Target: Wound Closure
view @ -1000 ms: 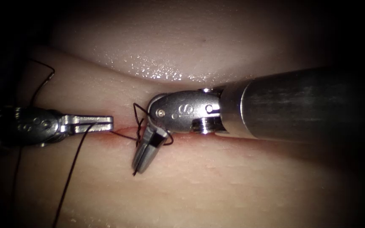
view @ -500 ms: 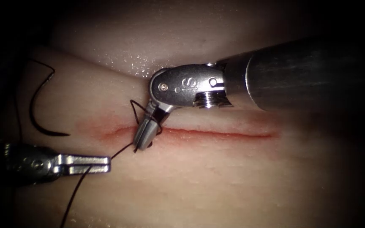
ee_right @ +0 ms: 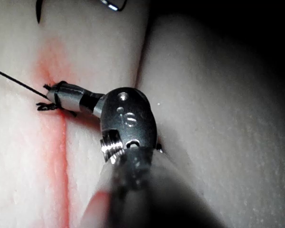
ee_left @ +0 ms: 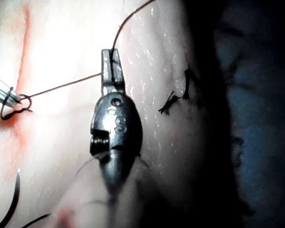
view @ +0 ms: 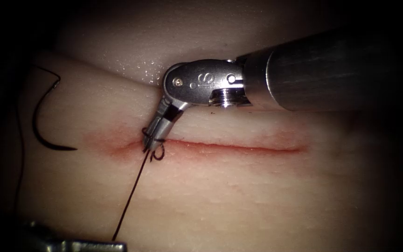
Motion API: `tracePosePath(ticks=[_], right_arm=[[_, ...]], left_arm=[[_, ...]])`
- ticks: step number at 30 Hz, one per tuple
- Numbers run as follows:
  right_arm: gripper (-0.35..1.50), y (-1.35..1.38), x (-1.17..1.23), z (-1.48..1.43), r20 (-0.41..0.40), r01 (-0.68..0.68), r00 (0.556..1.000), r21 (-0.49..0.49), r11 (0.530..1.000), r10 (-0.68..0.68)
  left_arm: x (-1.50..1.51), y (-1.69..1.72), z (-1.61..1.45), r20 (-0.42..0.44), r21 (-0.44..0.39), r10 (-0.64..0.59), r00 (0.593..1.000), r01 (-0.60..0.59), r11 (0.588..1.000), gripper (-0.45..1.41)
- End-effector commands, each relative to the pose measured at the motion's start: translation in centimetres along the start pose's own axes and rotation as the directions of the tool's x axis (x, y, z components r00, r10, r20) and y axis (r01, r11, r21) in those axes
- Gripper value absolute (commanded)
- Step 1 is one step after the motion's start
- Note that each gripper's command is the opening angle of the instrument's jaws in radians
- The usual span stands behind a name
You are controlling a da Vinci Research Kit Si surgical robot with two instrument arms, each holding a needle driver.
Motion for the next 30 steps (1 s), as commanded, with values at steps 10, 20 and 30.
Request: tracePosePath(ticks=[10, 20, 30], right_arm=[[-0.35, 0.16, -0.08, -0.03, 0.003, -0.005, 1.0, -0.022, 1.0, 0.005], [-0.35, 0.24, -0.19, -0.18, 0.029, -0.02, 0.999, -0.061, 0.998, 0.022], [-0.35, 0.34, -0.34, -0.2, 0.05, -0.027, 0.998, -0.093, 0.995, 0.032]], left_arm=[[0.33, 0.47, 0.08, -0.019, -0.029, 0.01, 1.0, -0.01, 1.0, -0.45], [0.55, 0.91, 0.12, -0.032, -0.054, 0.028, 0.999, -0.03, 0.998, -0.45], [0.56, 1.15, 0.17, -0.04, -0.066, 0.048, 0.998, -0.051, 0.996, -0.45]])
